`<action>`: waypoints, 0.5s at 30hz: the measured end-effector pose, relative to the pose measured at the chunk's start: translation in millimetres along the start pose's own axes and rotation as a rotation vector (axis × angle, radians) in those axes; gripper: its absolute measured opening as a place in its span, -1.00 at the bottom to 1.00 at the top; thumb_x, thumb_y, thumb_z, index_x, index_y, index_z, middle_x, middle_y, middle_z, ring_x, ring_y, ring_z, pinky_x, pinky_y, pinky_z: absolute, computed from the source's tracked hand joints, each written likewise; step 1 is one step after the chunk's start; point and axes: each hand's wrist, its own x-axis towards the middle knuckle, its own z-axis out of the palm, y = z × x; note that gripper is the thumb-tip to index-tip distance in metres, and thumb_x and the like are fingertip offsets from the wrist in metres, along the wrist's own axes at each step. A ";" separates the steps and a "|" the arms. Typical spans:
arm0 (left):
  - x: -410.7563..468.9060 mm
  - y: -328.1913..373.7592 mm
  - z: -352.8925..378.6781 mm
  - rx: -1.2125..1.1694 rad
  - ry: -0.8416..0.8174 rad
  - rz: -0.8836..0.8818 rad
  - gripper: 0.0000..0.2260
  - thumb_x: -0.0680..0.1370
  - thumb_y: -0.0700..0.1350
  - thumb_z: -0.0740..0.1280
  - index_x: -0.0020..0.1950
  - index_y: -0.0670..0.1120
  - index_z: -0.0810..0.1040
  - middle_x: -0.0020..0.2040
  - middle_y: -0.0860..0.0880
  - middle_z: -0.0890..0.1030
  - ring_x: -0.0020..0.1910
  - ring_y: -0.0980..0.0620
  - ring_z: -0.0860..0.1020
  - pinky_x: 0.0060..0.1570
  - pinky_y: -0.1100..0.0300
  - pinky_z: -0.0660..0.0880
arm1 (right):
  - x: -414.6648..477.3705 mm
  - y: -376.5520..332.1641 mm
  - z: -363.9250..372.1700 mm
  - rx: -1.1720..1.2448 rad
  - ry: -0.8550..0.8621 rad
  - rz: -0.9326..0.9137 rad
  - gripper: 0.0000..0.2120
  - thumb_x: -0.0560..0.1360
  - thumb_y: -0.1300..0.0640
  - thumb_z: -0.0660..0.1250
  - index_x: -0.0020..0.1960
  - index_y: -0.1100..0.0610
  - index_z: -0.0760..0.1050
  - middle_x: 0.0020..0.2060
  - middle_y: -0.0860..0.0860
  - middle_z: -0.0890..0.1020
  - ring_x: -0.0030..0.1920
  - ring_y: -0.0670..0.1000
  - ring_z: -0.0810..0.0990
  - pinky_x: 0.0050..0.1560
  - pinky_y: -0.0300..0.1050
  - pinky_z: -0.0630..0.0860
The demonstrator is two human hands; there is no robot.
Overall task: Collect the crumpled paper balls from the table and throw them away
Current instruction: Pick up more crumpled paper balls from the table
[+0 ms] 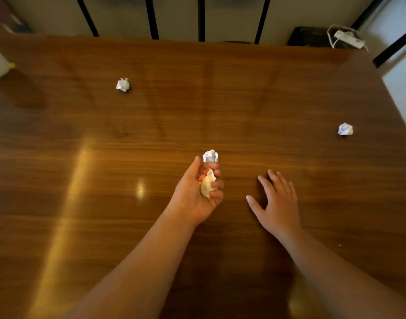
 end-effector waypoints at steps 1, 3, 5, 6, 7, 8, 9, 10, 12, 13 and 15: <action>0.0 -8.9 0.5 0.012 0.026 0.006 -0.58 0.58 0.17 0.18 -0.21 -0.10 0.62 -0.31 0.01 0.56 -0.47 0.13 0.45 -0.59 0.29 0.35 | 1.8 3.3 -2.3 0.038 -0.011 0.002 -0.37 0.49 -0.37 0.09 0.46 -0.09 0.27 0.52 -0.03 0.25 0.54 0.01 0.10 0.50 0.09 0.04; 3.4 -26.7 3.0 0.027 0.075 0.014 -0.61 0.58 0.15 0.20 -0.19 -0.10 0.62 -0.29 0.00 0.56 -0.47 0.12 0.47 -0.58 0.29 0.37 | 8.1 17.4 -11.0 0.087 0.005 0.006 -0.41 0.49 -0.35 0.13 0.43 -0.11 0.30 0.47 -0.06 0.32 0.50 0.00 0.21 0.45 0.09 0.18; 11.3 -43.5 6.0 0.022 0.114 0.014 -0.63 0.57 0.13 0.22 -0.20 -0.11 0.63 -0.29 -0.01 0.56 -0.46 0.11 0.48 -0.58 0.28 0.38 | 20.2 42.6 -25.0 0.116 0.046 -0.004 -0.46 0.49 -0.31 0.17 0.40 -0.11 0.31 0.42 -0.07 0.37 0.44 -0.01 0.30 0.38 0.06 0.28; 16.7 -51.7 7.7 0.016 0.127 0.013 -0.63 0.57 0.12 0.23 -0.19 -0.12 0.63 -0.28 -0.02 0.56 -0.45 0.11 0.48 -0.58 0.27 0.39 | 28.7 59.2 -33.3 0.131 0.069 0.001 -0.48 0.49 -0.28 0.19 0.39 -0.10 0.32 0.40 -0.06 0.39 0.42 0.00 0.32 0.35 0.05 0.31; 23.0 -60.1 10.0 0.011 0.138 0.011 -0.64 0.57 0.11 0.23 -0.19 -0.12 0.63 -0.28 -0.02 0.57 -0.44 0.10 0.48 -0.57 0.27 0.40 | 38.9 77.9 -42.1 0.140 0.094 0.015 -0.49 0.49 -0.25 0.22 0.38 -0.08 0.33 0.39 -0.04 0.40 0.41 0.02 0.33 0.33 0.05 0.34; 29.4 -68.5 12.4 0.006 0.153 0.011 -0.65 0.56 0.11 0.24 -0.19 -0.12 0.64 -0.28 -0.02 0.57 -0.43 0.11 0.48 -0.57 0.27 0.39 | 50.3 97.1 -50.7 0.140 0.120 0.035 -0.49 0.49 -0.22 0.24 0.37 -0.05 0.34 0.38 -0.01 0.42 0.40 0.04 0.34 0.32 0.05 0.37; 36.4 -76.8 15.1 0.001 0.173 0.009 -0.65 0.55 0.11 0.26 -0.19 -0.12 0.65 -0.27 -0.02 0.57 -0.43 0.11 0.48 -0.57 0.27 0.39 | 62.7 115.5 -59.1 0.131 0.145 0.060 -0.49 0.49 -0.19 0.26 0.37 -0.03 0.35 0.37 0.02 0.43 0.40 0.07 0.35 0.31 0.07 0.40; 43.5 -84.9 18.1 -0.003 0.192 0.009 -0.66 0.55 0.11 0.27 -0.19 -0.12 0.65 -0.27 -0.03 0.58 -0.42 0.10 0.49 -0.57 0.27 0.39 | 75.5 132.9 -67.0 0.114 0.172 0.086 -0.49 0.49 -0.17 0.28 0.37 0.00 0.35 0.37 0.04 0.43 0.39 0.09 0.36 0.30 0.08 0.42; 58.0 -100.7 25.5 -0.004 0.221 0.007 -0.67 0.54 0.10 0.28 -0.19 -0.12 0.66 -0.27 -0.03 0.58 -0.42 0.10 0.49 -0.58 0.26 0.40 | 100.1 163.5 -80.7 0.081 0.239 0.122 -0.49 0.48 -0.13 0.33 0.37 0.03 0.37 0.35 0.09 0.44 0.38 0.14 0.37 0.30 0.11 0.42; 64.8 -108.3 29.6 -0.002 0.228 0.005 -0.68 0.54 0.10 0.29 -0.18 -0.12 0.66 -0.26 -0.03 0.58 -0.42 0.10 0.49 -0.58 0.25 0.40 | 111.4 176.2 -86.1 0.070 0.271 0.129 -0.49 0.47 -0.11 0.34 0.36 0.04 0.38 0.35 0.11 0.45 0.37 0.16 0.37 0.29 0.12 0.42; 76.4 -121.1 36.5 0.007 0.231 0.005 -0.68 0.54 0.10 0.29 -0.17 -0.12 0.66 -0.25 -0.04 0.58 -0.41 0.09 0.50 -0.57 0.25 0.41 | 131.9 195.9 -92.9 0.055 0.307 0.137 -0.48 0.45 -0.08 0.37 0.35 0.04 0.38 0.34 0.13 0.44 0.34 0.20 0.38 0.24 0.15 0.45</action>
